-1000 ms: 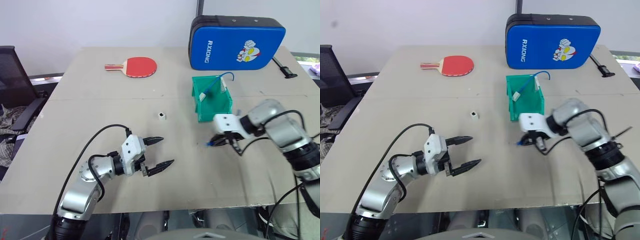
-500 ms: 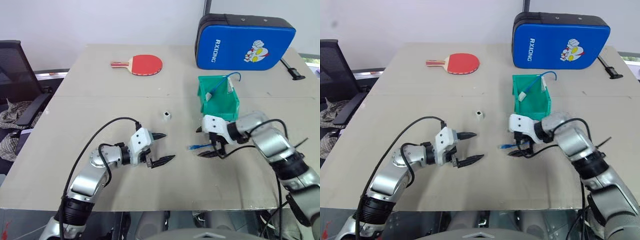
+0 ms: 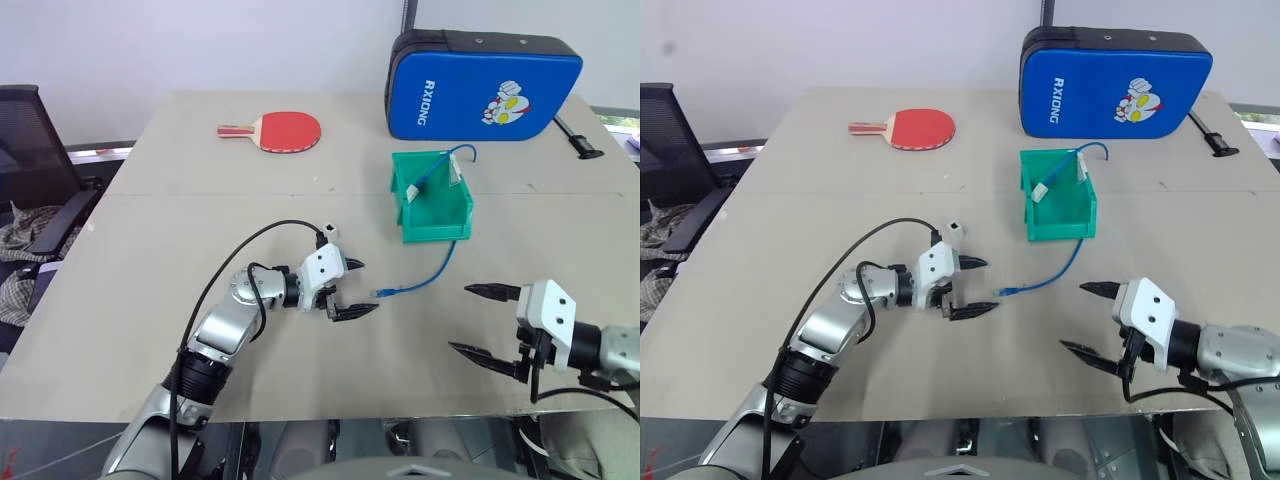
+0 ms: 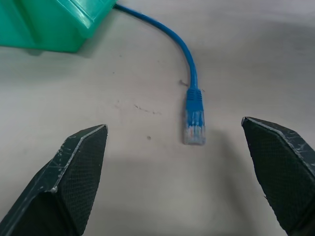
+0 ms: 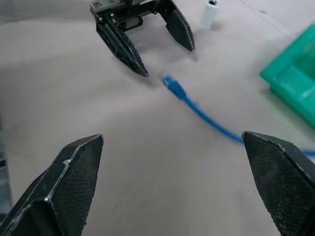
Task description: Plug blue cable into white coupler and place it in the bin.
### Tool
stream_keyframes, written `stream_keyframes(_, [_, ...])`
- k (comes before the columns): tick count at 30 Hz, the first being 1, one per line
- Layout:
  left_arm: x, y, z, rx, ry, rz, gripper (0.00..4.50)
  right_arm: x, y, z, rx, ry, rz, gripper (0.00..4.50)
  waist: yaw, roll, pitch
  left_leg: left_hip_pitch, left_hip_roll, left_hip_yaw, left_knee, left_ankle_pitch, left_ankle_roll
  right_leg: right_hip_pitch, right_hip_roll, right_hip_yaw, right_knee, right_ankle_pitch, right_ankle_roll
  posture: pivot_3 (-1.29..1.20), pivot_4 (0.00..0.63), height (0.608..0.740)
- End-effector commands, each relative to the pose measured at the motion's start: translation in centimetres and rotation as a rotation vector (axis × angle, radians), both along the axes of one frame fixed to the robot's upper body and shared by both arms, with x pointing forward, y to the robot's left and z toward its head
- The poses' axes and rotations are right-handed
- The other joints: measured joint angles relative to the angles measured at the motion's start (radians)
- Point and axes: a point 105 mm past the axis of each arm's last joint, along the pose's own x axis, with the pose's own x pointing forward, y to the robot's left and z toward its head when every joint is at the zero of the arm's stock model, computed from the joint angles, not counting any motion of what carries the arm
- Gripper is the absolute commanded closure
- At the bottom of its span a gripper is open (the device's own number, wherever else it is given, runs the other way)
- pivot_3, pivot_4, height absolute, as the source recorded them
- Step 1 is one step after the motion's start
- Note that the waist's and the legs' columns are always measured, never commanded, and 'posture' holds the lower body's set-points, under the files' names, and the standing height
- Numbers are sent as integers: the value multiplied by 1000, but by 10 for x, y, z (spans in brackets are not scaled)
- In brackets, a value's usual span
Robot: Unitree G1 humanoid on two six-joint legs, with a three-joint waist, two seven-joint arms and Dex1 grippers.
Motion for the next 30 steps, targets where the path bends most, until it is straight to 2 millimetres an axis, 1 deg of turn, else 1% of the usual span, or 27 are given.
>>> stream_keyframes(1, [3, -9, 3, 16, -34, -50, 0, -6, 0, 11, 1, -84, -70, 42, 2, 0, 0, 0, 0, 0, 0, 0, 0, 0, 0, 0, 0, 0, 0, 0, 150, 731])
stream_keyframes(4, [4, -12, -4, 55, -30, -80, 872, -11, 1, 8, 13, -75, -100, 0, 3, 0, 0, -1, 0, -1, 1, 0, 0, 0, 0, 0, 0, 0, 0, 0, 150, 731])
stream_keyframes(5, [4, -13, -5, 57, -20, -85, 1260, -12, 2, 8, 13, -74, -105, 0, 3, 0, 0, -1, 0, -1, 1, 0, 0, 0, 0, 0, 0, 0, 0, 0, 150, 731])
stream_keyframes(12, [1, -14, -13, 97, -1, -153, 4382, -17, 2, 1, -3, -49, -147, 0, 3, -1, -1, -1, -1, 0, 1, 0, 0, 0, -1, 0, -1, 0, 0, 0, 150, 731])
stream_keyframes(14, [1, -11, -14, 111, -9, -156, 4450, -16, 3, -4, 19, -13, -194, 0, 3, -1, -1, -1, 0, 0, 1, 0, 0, 0, -1, 0, -1, 0, 0, 0, 150, 731])
stream_keyframes(16, [1, -10, -7, 64, 26, -144, 4450, -16, 9, -8, 111, 62, -235, 0, 3, -1, -2, -1, 0, -1, 1, 0, 0, 0, -1, 0, -1, 0, 0, 0, 150, 731])
stream_keyframes(18, [-3, -11, 4, -13, 100, -154, 4450, -17, 17, -9, 197, 127, -256, 0, 2, -1, -2, -1, 0, -2, 1, 0, 0, 0, 0, -1, -1, 0, 0, 0, 150, 731])
stream_keyframes(19, [-9, -12, 11, -65, 159, -173, 4450, -17, 19, -10, 236, 159, -272, 0, 1, -1, -2, -1, 1, -2, 1, 0, 0, 0, 0, -1, -1, 0, 0, 0, 150, 731])
stream_keyframes(20, [-17, -10, 32, -199, 324, -195, 4450, -16, 25, -10, 341, 213, -283, 0, 1, -1, -2, -1, 1, -2, 1, 0, 0, 0, 0, -1, -1, 0, 0, 0, 150, 731])
stream_keyframes(21, [-26, -8, 50, -289, 457, -241, 4450, -16, 32, -7, 445, 257, -279, 0, 0, -3, -1, -2, 1, -2, 1, 0, 0, 0, 0, -1, -1, 0, 0, 0, 150, 731])
stream_keyframes(22, [-36, -5, 65, -344, 556, -291, 4450, -15, 39, -2, 547, 297, -260, 0, -2, -4, -1, -3, 1, -3, 1, 0, 0, 0, 0, -2, -1, 0, 0, 0, 150, 731])
stream_keyframes(23, [-42, -3, 74, -375, 618, -317, 4450, -16, 46, 3, 622, 332, -233, 0, -3, -3, 0, -3, 2, -5, 2, 0, 0, 0, 0, -2, 0, 0, 0, 0, 150, 731])
stream_keyframes(24, [-44, -1, 80, -389, 650, -321, 4450, -17, 52, 7, 662, 356, -207, 0, -4, -2, 0, -4, 3, -5, 2, 0, 0, 0, 0, -1, 0, 0, 0, 0, 150, 731])
stream_keyframes(26, [-47, -1, 88, -409, 688, -319, 4450, -18, 60, 11, 698, 398, -166, 0, -1, -1, -1, -3, 3, -6, 2, 0, 0, 0, 0, -2, 0, 0, 0, 0, 150, 731])
stream_keyframes(27, [-47, -1, 91, -414, 697, -316, 4500, -18, 63, 12, 705, 411, -157, 539, 0, -1, -1, -3, 2, -6, 2, 0, 0, 1, 0, -2, 0, 0, 0, 0, 150, 731])
stream_keyframes(28, [-49, -1, 93, -410, 705, -320, 4500, -16, 66, 14, 715, 419, -149, 838, 0, -1, -1, -3, 1, -6, 2, 0, 0, 1, 0, -3, 0, 0, 0, 0, 150, 731])
stream_keyframes(30, [-53, -2, 95, -397, 711, -328, 4500, -12, 71, 20, 740, 423, -142, 1800, -1, -1, -1, -3, 0, -6, 2, 0, 0, 1, 0, -3, -1, 0, 0, 0, 150, 731])
